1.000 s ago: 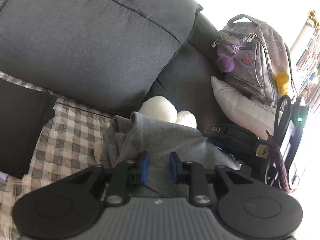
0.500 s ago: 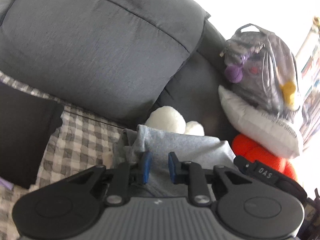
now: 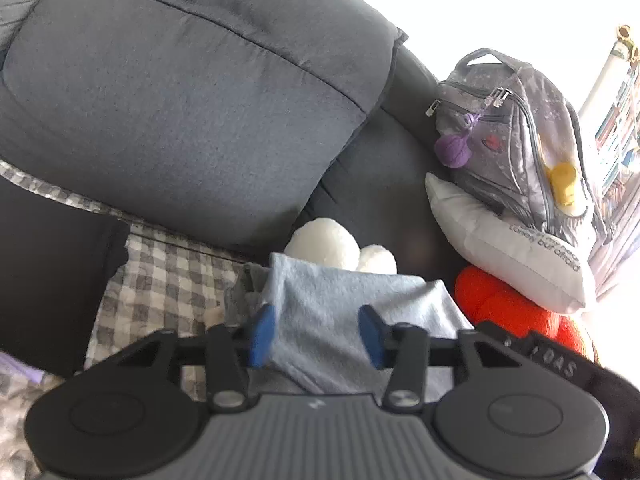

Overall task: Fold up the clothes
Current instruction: 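Lower the shirt onto the folded clothes stack and open both grippers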

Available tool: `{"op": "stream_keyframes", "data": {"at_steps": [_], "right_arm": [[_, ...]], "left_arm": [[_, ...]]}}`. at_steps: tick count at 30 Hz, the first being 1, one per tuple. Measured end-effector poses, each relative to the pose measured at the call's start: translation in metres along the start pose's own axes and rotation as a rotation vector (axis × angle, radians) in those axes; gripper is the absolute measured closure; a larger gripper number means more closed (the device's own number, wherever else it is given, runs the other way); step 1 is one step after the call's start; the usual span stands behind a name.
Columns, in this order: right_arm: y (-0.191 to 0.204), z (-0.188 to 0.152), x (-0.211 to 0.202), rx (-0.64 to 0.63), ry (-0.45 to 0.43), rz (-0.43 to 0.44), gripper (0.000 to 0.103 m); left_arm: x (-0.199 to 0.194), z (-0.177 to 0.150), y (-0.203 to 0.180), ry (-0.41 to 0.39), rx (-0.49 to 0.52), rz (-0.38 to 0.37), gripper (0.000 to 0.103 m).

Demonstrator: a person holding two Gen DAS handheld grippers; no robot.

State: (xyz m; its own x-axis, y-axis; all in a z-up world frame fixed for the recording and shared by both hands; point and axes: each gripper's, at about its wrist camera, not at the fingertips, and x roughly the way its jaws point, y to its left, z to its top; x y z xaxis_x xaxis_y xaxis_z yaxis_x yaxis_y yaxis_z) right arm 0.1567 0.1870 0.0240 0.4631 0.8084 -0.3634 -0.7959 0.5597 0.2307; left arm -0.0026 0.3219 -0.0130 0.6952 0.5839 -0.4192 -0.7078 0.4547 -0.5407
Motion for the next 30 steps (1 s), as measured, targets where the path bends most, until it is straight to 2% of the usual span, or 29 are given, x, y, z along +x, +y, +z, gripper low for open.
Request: {"op": "stream_keyframes", "data": {"at_steps": [1, 3, 8, 10, 13, 16, 19, 22, 27, 30], "right_arm": [[-0.001, -0.002, -0.005, 0.004, 0.005, 0.003, 0.064], [-0.004, -0.005, -0.014, 0.013, 0.014, 0.003, 0.062], [-0.007, -0.010, -0.033, -0.002, 0.044, -0.040, 0.052], [-0.008, -0.011, -0.040, -0.013, 0.057, -0.053, 0.045], [-0.010, -0.015, -0.047, -0.024, 0.089, -0.061, 0.037], [-0.008, -0.021, -0.052, -0.055, 0.128, -0.092, 0.032], [-0.005, -0.027, -0.052, -0.084, 0.182, -0.140, 0.030], [-0.004, -0.033, -0.048, -0.116, 0.245, -0.159, 0.026], [-0.006, -0.043, -0.042, -0.143, 0.356, -0.201, 0.023], [-0.007, -0.049, -0.042, -0.157, 0.388, -0.219, 0.014]], "left_arm": [[-0.004, -0.001, -0.002, -0.001, 0.007, 0.018, 0.040], [-0.012, -0.002, -0.007, 0.004, 0.019, 0.051, 0.032], [-0.026, -0.007, -0.014, 0.012, 0.034, 0.102, 0.012], [-0.031, -0.009, -0.015, 0.014, 0.028, 0.137, 0.000], [-0.035, -0.012, -0.017, 0.058, 0.012, 0.169, 0.000], [-0.035, -0.016, -0.016, 0.138, 0.004, 0.210, 0.000], [-0.031, -0.022, -0.014, 0.212, 0.005, 0.230, 0.000], [-0.027, -0.029, -0.016, 0.280, 0.032, 0.290, 0.000], [-0.018, -0.040, -0.016, 0.372, 0.056, 0.302, 0.000], [-0.018, -0.044, -0.018, 0.383, 0.069, 0.297, 0.000]]}}
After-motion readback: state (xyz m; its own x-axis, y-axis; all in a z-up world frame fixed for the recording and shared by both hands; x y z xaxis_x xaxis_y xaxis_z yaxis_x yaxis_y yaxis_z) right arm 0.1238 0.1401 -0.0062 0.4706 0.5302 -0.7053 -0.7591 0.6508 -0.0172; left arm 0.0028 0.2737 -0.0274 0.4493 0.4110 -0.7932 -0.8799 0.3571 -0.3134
